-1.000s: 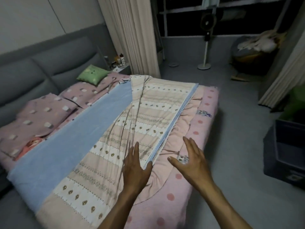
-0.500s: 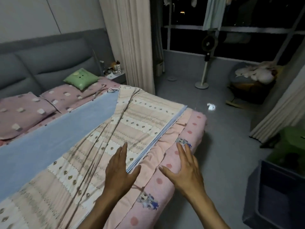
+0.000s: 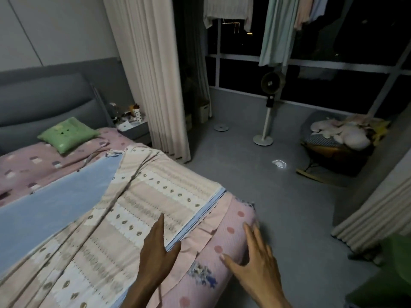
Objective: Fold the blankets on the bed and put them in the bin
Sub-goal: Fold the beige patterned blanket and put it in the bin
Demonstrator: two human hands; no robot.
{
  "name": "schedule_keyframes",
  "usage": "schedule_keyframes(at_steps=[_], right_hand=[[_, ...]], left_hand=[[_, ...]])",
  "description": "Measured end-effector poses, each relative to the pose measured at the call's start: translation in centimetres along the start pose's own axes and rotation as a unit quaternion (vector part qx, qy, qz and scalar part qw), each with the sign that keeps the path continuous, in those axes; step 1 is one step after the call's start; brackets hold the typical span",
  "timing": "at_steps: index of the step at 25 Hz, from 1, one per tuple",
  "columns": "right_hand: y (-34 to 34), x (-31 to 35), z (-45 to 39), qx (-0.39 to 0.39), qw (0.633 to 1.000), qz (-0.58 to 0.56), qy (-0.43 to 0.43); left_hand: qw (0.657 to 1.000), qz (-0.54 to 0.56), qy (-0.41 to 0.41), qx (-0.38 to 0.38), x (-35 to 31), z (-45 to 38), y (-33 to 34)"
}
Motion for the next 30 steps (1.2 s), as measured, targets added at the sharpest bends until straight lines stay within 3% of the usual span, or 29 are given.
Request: schedule_keyframes(at_steps=[5,13,21,30], right_hand=[[-4.6,-5.4,-17.4,0.021,0.999,0.016,-0.045],[-7.5,-3.4,-42.6,0.107,0.974,0.053,-0.195],[-11.4,-3.2,-67.2,0.172,0.957,0.055,-0.228],[-6.6,2.7,-91.5,0.282,0.885,0.060,-0.366]], left_hand=[[0.999,-0.018,-0.025,-0.022,-6.5,-9.3,11.3],[0.977,0.008,-0.142,-0.160,-10.5,-26.4,19.9],[0.959,0.011,-0.199,-0.200,-17.8,-45.4,30.9],[0.904,-0.046,-0.300,-0.303,-19.7,-61.8,36.6]])
Point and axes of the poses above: each hand's wrist, its own z-axis away from the middle knuckle, its own y-axis out of the palm, x = y × z, the point moved 6 cm from there along -z, towards the middle knuckle, and after that the axes turned 4 degrees about -x, right-handed, at the moved point
